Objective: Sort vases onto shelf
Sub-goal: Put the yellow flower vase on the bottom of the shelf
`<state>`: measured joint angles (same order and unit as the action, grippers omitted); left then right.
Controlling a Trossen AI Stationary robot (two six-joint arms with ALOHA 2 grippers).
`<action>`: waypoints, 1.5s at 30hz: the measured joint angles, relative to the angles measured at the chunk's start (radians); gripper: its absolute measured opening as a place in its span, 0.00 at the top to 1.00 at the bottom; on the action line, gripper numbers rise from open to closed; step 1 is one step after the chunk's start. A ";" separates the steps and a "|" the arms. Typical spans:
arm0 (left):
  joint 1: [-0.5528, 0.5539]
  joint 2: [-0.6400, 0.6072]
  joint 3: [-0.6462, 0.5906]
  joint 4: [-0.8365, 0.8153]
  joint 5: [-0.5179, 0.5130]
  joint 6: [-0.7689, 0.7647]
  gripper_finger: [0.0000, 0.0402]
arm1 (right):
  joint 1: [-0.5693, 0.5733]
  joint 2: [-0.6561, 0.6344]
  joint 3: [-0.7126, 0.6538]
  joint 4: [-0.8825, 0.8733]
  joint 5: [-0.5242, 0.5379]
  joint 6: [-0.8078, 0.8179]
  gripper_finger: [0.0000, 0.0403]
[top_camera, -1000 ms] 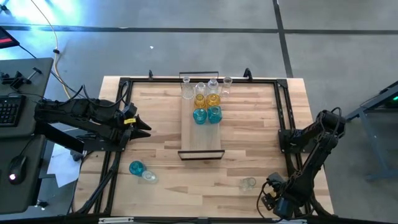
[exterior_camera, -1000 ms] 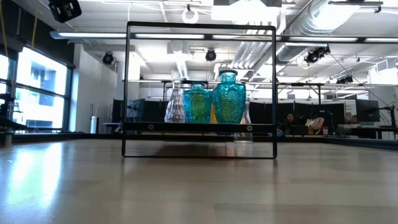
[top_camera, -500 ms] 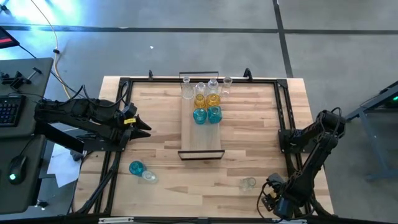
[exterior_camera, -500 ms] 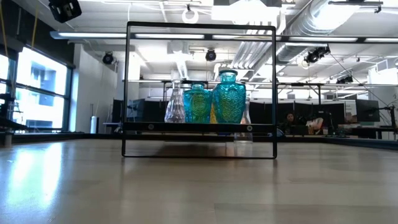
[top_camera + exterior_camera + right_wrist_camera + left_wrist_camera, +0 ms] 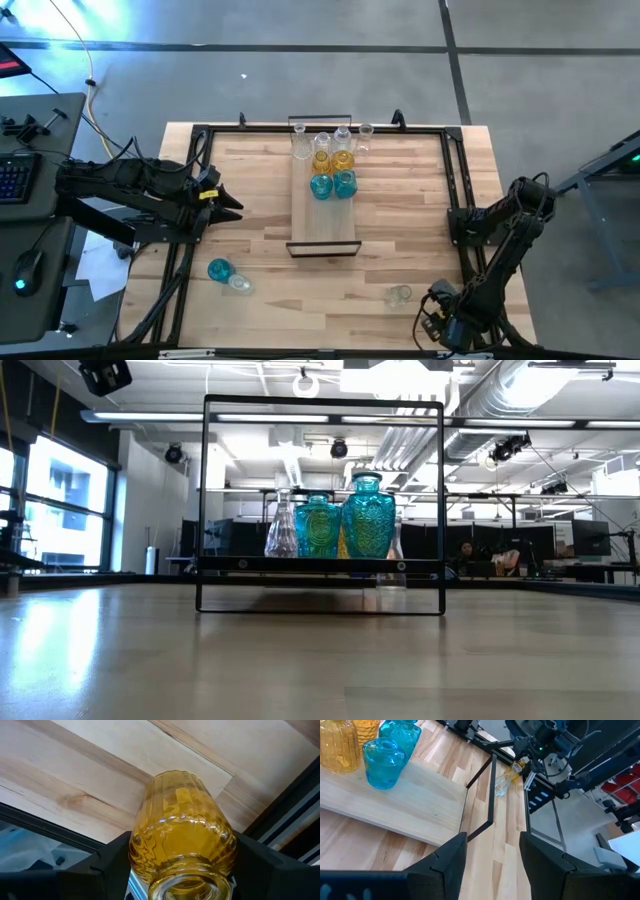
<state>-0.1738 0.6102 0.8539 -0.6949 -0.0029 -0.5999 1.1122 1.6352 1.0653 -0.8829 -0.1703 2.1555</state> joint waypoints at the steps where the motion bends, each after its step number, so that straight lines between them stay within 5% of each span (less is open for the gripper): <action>1: 0.000 0.000 0.000 0.000 0.000 0.000 0.57 | 0.000 0.000 0.000 0.000 -0.001 -0.002 0.38; 21: 0.000 0.000 0.000 0.000 0.000 0.009 0.57 | -0.041 0.000 0.001 -0.032 -0.039 -0.047 0.38; 32: 0.000 0.000 0.000 0.003 0.000 0.000 0.57 | -0.138 -0.007 0.075 -0.220 -0.020 -0.201 0.38; 45: 0.000 0.000 0.000 0.003 0.000 0.015 0.57 | -0.163 -0.090 0.197 -0.536 0.033 -0.167 0.38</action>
<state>-0.1738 0.6102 0.8539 -0.6914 -0.0032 -0.5854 0.9492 1.5457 1.2626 -1.4192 -0.1373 1.9889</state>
